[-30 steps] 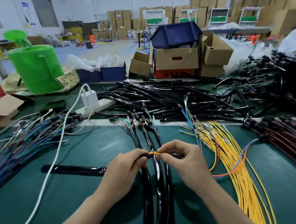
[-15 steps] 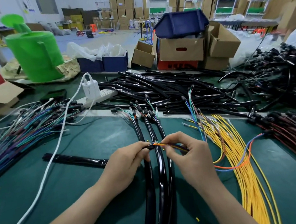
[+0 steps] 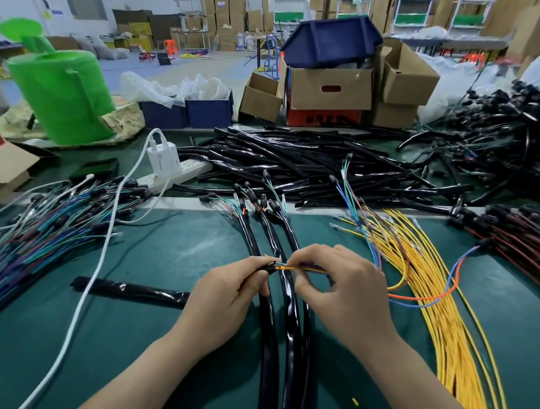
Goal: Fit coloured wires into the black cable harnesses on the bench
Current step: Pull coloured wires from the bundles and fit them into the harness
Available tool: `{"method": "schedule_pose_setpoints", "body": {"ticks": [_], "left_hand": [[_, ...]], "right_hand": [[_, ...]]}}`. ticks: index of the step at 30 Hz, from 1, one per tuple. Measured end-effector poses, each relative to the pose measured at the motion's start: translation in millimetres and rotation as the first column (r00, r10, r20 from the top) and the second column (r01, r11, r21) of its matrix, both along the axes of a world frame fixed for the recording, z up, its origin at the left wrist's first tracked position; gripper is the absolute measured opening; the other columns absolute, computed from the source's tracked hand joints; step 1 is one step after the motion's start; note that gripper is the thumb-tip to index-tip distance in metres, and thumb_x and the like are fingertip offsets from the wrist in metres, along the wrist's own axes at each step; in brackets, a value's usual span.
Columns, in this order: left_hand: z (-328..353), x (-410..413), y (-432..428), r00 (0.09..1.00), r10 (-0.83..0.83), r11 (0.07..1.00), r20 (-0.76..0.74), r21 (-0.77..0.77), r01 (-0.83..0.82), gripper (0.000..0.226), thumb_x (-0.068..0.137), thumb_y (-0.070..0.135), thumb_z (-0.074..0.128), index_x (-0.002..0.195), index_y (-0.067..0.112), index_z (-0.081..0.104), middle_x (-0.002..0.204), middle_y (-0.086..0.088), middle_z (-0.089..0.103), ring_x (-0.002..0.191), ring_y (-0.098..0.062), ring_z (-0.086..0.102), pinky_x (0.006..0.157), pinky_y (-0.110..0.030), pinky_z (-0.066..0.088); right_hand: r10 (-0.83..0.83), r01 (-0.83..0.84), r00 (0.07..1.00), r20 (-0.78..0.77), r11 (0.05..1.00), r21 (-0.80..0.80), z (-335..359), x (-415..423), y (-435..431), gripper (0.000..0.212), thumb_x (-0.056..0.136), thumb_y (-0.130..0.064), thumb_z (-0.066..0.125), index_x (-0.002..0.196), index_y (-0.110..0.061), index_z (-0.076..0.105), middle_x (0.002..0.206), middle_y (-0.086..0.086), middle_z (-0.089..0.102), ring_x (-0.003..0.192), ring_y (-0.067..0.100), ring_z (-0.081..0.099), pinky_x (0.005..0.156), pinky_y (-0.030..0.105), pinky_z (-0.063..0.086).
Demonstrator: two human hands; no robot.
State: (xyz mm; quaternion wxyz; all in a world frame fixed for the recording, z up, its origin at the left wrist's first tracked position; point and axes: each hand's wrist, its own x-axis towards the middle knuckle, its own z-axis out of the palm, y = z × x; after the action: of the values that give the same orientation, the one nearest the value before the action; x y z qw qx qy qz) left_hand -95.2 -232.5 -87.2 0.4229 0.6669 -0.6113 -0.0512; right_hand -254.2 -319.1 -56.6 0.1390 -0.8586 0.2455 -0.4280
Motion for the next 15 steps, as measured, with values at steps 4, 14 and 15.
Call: {"method": "schedule_pose_setpoints", "body": {"ticks": [4,14,15], "left_hand": [[2.9,-1.3,2.2,0.999,-0.043,0.994,0.023,-0.095,0.045,0.021,0.091,0.017,0.052,0.108,0.016,0.064,0.086,0.022,0.061,0.078,0.004,0.057,0.073,-0.016,0.045],[3.1,-5.2,4.5,0.993,-0.047,0.995,0.104,-0.086,0.056,0.028,0.09,0.023,0.057,0.115,0.016,0.068,0.083,0.019,0.054,0.07,0.007,0.048,0.067,-0.013,0.041],[3.3,-5.9,4.7,0.994,-0.041,0.995,0.105,-0.084,0.05,0.028,0.09,0.022,0.057,0.115,0.016,0.068,0.081,0.022,0.051,0.069,0.008,0.047,0.066,-0.012,0.04]], "right_hand": [[0.077,-0.075,0.997,0.005,0.954,0.29,-2.1,-1.7,-3.7,0.013,0.075,-0.019,0.068,0.081,-0.031,0.069,0.074,-0.018,0.068,0.071,0.0,0.062,0.064,0.029,0.049],[0.033,-0.012,0.987,-0.155,0.991,0.135,2.0,-5.5,-2.4,0.004,0.073,-0.028,0.066,0.076,-0.029,0.066,0.061,-0.02,0.054,0.057,0.001,0.046,0.052,0.027,0.037],[0.031,-0.016,0.987,-0.157,0.996,0.092,4.5,-5.4,-0.6,0.004,0.071,-0.027,0.065,0.074,-0.029,0.065,0.061,-0.02,0.054,0.058,0.002,0.049,0.051,0.027,0.04]]}}
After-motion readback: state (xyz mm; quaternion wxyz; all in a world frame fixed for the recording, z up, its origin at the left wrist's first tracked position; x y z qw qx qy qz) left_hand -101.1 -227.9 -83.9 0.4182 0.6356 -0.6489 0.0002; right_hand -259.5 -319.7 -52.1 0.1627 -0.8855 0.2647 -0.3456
